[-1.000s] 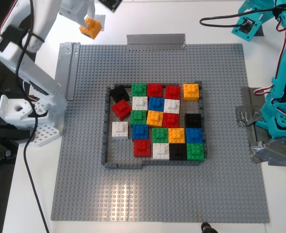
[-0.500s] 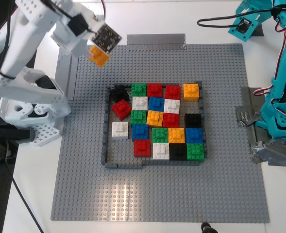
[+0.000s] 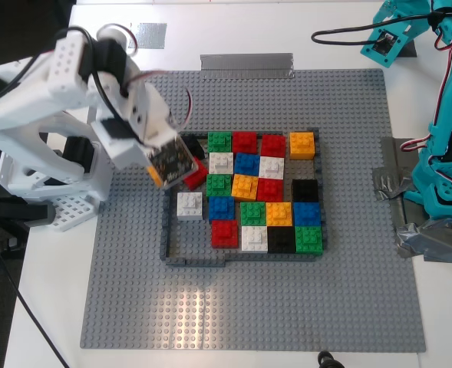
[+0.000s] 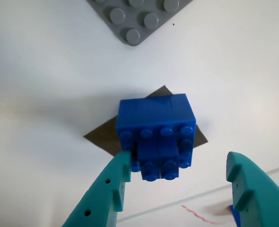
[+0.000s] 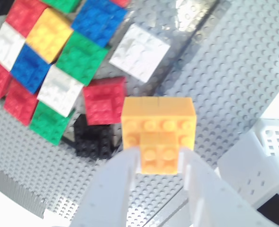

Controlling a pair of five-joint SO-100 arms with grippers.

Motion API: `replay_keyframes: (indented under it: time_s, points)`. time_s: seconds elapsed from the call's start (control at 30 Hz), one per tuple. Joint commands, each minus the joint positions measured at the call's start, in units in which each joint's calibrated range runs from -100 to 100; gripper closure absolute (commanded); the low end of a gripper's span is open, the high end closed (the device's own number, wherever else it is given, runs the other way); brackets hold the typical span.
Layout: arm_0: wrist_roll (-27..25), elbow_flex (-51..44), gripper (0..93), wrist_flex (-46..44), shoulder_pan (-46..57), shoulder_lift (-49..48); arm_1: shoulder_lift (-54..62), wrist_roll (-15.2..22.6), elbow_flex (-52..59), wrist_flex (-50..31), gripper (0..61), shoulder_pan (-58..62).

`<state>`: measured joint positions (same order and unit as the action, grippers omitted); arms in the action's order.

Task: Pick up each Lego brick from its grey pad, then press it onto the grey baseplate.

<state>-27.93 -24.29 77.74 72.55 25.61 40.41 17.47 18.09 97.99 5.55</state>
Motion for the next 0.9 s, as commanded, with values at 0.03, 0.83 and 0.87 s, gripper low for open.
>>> replay_keyframes:
  time_s: [0.03, 0.83, 0.87]
  points:
    - [0.22, -0.22, 79.4, -0.12, 0.97, -0.55, -1.62, 2.63, 1.55, 0.3, 61.3, 10.96]
    - [3.93, 0.5, 92.7, 8.1, 1.05, -11.36, -14.06, -1.77, 9.23, -21.75, 61.3, 24.45]
    - [4.17, 0.95, 92.7, 9.65, 0.83, -13.42, -15.18, -2.06, 9.5, -22.72, 61.3, 24.38]
